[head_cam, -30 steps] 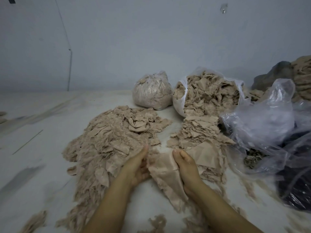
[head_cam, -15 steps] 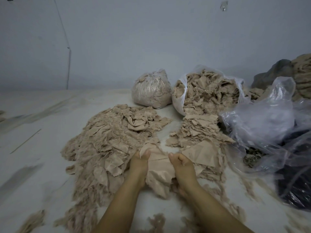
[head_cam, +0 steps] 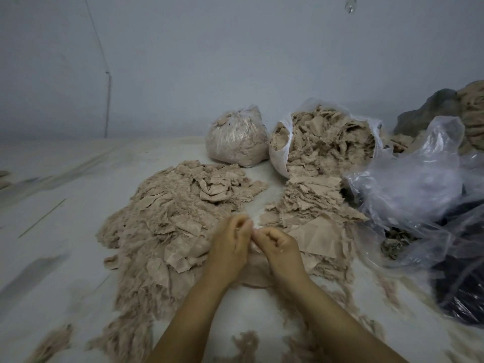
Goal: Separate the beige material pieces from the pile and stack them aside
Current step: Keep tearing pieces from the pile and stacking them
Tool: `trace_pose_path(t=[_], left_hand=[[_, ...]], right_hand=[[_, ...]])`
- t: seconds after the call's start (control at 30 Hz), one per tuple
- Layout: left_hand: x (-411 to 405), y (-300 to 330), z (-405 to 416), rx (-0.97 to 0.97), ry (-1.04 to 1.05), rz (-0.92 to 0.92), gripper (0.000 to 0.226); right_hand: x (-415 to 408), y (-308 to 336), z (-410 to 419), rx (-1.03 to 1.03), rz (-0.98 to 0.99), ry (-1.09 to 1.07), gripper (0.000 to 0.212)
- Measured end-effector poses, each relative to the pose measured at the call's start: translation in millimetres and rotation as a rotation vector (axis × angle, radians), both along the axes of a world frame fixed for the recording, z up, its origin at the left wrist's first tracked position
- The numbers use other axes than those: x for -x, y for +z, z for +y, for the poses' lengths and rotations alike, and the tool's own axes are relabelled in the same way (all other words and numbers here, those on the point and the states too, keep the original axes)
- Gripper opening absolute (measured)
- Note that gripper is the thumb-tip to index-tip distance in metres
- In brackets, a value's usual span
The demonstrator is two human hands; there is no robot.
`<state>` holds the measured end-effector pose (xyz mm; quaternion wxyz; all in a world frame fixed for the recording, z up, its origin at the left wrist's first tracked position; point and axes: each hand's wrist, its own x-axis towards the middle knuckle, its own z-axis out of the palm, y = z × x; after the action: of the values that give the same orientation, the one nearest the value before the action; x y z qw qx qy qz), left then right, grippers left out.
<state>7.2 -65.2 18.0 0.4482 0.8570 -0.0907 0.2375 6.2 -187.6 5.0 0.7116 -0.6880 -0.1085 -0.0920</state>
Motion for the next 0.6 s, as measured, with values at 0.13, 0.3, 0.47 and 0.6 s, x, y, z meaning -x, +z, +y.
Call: trace_pose_path(t=[0.13, 0.3, 0.47, 0.6], left_hand=[[1.6, -0.2, -9.6, 0.341, -0.210, 0.338, 0.037], [-6.0, -5.8, -5.2, 0.661, -0.072, 0.334, 0.029], [-16.8, -2.4, 13.0, 0.577, 0.071, 0.260, 0.033], [-14.0, -8.2, -3.8, 0.584, -0.005, 0.272, 0.033]], right_hand=[[-2.2, -3.0, -0.5, -0.079, 0.094, -0.108, 0.031], [14.2, -22.2, -0.3, 0.147, 0.120, -0.030, 0.042], [22.7, -39.3, -13.7, 0.141, 0.124, -0.171, 0.041], [26.6, -27.5, 3.6, 0.096, 0.238, 0.107, 0.039]])
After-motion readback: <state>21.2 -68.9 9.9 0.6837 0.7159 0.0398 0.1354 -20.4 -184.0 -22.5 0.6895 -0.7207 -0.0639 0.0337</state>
